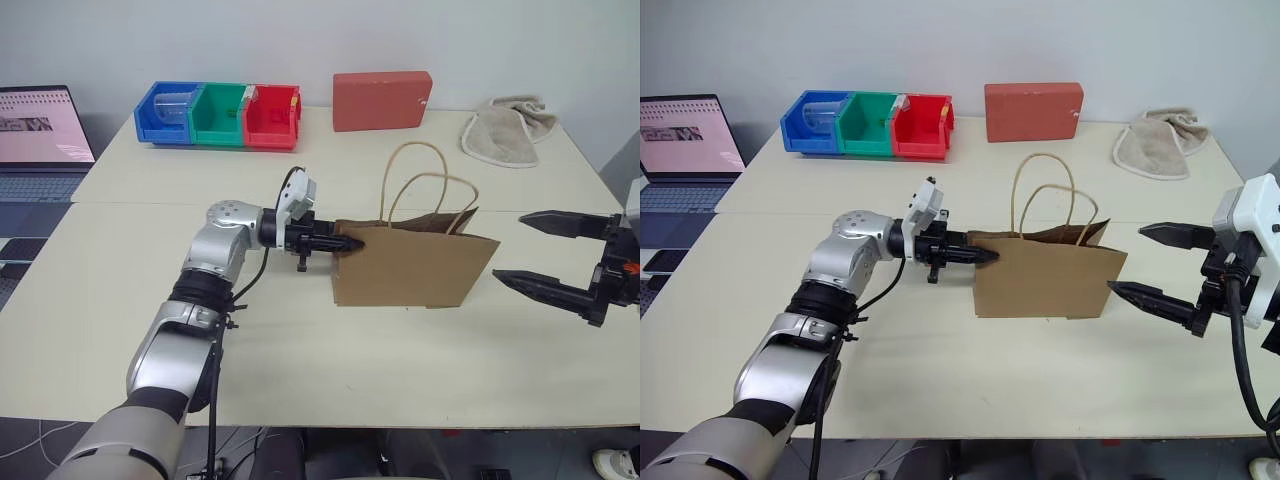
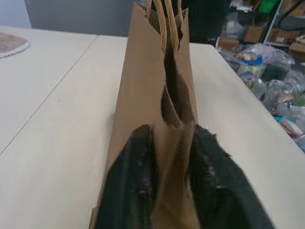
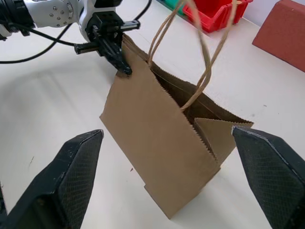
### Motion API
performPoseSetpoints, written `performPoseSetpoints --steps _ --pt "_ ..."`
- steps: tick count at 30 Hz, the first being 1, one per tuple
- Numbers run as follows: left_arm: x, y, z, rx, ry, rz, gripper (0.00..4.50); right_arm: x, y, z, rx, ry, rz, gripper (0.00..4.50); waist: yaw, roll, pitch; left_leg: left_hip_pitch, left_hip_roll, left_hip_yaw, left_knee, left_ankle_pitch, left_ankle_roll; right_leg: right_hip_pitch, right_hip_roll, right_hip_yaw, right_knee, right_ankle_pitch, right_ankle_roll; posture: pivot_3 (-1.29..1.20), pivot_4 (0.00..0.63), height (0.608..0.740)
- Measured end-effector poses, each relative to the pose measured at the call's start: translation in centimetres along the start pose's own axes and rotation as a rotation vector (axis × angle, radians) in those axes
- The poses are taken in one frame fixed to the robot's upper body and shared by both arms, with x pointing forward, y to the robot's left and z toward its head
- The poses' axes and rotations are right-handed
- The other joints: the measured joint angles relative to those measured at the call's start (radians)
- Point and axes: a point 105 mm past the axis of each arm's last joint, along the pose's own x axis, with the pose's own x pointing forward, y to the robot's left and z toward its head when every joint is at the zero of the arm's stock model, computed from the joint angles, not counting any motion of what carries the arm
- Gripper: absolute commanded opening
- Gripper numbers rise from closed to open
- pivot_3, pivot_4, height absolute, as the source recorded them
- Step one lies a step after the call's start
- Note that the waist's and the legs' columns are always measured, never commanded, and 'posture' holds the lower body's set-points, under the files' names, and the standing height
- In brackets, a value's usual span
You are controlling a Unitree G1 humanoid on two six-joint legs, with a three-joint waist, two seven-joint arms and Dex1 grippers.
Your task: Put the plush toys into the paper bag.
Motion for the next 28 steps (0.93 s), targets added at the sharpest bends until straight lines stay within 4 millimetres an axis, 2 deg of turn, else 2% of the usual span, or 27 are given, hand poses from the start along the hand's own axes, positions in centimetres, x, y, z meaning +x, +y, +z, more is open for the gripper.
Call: performPoseSetpoints --steps 6,9,14,16,17,19,22,25,28 --pt "-1.2 -0.3 -1.1 0.059 0.074 0.055 3.67 0.6 -0.9 0.1 -0.039 -0.009 -0.005 4.50 -0.002 0.000 0.000 0.000 0.000 0.000 0.000 0.000 0.000 0.000 0.000 0.000 0.000 0.000 0.000 0.00 0.150 0.740" --pt "-3.7 -0.6 -2.2 0.087 0.171 0.136 3.67 0.3 -2.0 0.2 -0.056 -0.002 -0.018 4.50 -0.004 0.000 0.000 0.001 0.001 0.000 -0.001 0.000 0.000 0.000 0.000 0.000 0.001 0.000 0.000 0.00 0.150 0.740" --pt "-7.7 -1.2 -2.6 0.101 0.292 0.269 3.67 -0.1 -3.4 0.1 -0.122 0.046 -0.008 4.50 -0.001 0.000 0.000 0.001 0.001 0.001 -0.001 0.000 0.000 0.000 0.000 0.000 0.000 -0.001 -0.001 0.00 0.150 0.740" --pt "-10.8 -2.3 -2.9 0.071 0.384 0.347 3.67 -1.1 -4.6 0.1 -0.162 0.109 0.000 4.50 -0.005 0.001 0.001 0.001 0.001 0.002 -0.002 0.000 0.000 -0.001 0.000 0.001 0.000 -0.003 -0.006 0.00 0.150 0.740" --pt "-11.9 -2.6 -2.5 0.058 0.394 0.380 3.67 -1.6 -5.3 0.3 -0.169 0.124 -0.007 4.50 -0.005 0.001 0.001 0.001 0.001 0.002 -0.002 0.000 0.000 -0.002 0.000 0.001 0.000 -0.004 -0.006 0.00 0.150 0.740" --pt "-13.4 -2.9 -0.1 0.075 0.366 0.439 3.67 -2.7 -6.4 0.4 -0.168 0.149 -0.014 4.50 -0.001 0.001 0.001 0.001 0.002 0.002 -0.002 0.000 0.000 -0.001 0.000 0.000 0.000 -0.004 -0.007 0.00 0.150 0.740" --pt "-14.4 -3.5 2.6 0.090 0.317 0.475 3.67 -3.2 -6.4 -0.2 -0.140 0.171 0.035 4.50 0.004 0.001 0.001 0.001 0.001 0.001 -0.001 0.000 0.000 -0.001 -0.001 0.000 0.000 -0.004 -0.007 0.00 0.150 0.740" --pt "-15.0 -3.9 3.8 0.074 0.294 0.489 3.67 -3.4 -6.1 -0.5 -0.114 0.178 0.074 4.50 -0.001 0.001 0.001 0.001 0.001 0.002 -0.001 0.000 0.000 -0.001 -0.001 0.000 0.000 -0.004 -0.007 0.00 0.150 0.740" --pt "-15.4 -4.2 3.6 0.054 0.306 0.488 3.67 -3.5 -6.1 -0.6 -0.113 0.181 0.085 4.50 -0.002 0.001 0.001 0.002 0.001 0.002 -0.002 0.000 0.000 -0.001 -0.001 0.000 0.001 -0.004 -0.007 0.00 0.150 0.740"
